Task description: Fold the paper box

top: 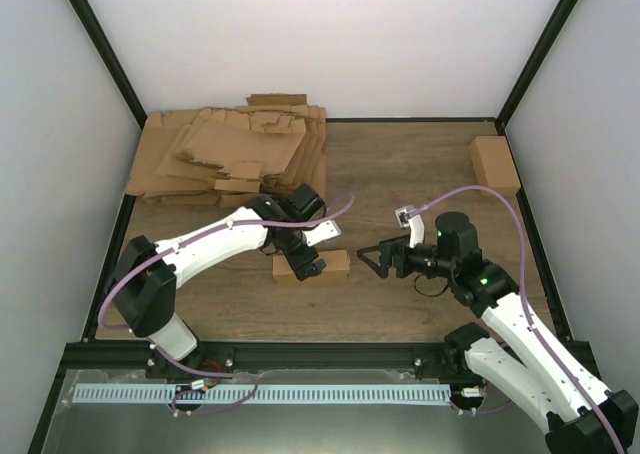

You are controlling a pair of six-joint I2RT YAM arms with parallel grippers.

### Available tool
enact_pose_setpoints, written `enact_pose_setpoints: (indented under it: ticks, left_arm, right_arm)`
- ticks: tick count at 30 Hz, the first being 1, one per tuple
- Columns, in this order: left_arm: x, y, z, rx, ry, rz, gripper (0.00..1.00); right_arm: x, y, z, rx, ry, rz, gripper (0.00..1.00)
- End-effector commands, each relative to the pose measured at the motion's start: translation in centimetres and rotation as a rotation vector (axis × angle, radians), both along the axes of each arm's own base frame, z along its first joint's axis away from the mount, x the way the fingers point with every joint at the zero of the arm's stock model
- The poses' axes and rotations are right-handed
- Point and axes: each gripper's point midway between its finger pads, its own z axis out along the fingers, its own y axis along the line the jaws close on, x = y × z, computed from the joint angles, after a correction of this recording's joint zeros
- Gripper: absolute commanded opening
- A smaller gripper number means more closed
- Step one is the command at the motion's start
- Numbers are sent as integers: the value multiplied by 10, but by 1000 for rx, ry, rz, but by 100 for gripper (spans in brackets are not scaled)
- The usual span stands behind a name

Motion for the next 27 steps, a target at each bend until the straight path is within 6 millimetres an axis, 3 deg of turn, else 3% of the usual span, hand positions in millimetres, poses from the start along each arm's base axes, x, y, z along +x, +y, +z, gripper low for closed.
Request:
enact_pose_setpoints:
  ticks: [1, 3, 7, 11, 13, 16, 21, 27]
  left_arm:
    - [8, -5, 9, -5, -36, -43, 99]
    - [7, -4, 5, 7, -20, -52, 95]
    - [-15, -6, -6, 13, 104, -127, 82]
    - [-9, -3, -12, 45, 90, -115, 70]
    - [-8, -6, -9, 38, 81, -118, 69]
    - [-5, -8, -4, 34, 64, -126, 54]
    - [2, -9, 11, 24, 6, -112, 42]
    - [4, -9, 36, -18, -117, -94, 42]
  right_arm:
    - [0, 3, 19, 16, -53, 24, 100]
    - [1, 3, 19, 9, -55, 26, 100]
    - [3, 3, 18, 0, -52, 22, 100]
    - [3, 2, 19, -1, -52, 20, 100]
    - [3, 2, 19, -3, -54, 21, 100]
    - [3, 2, 19, -7, -53, 19, 100]
    - [5, 0, 17, 3, -3, -22, 100]
    - [28, -19, 9, -32, 181, -259, 100]
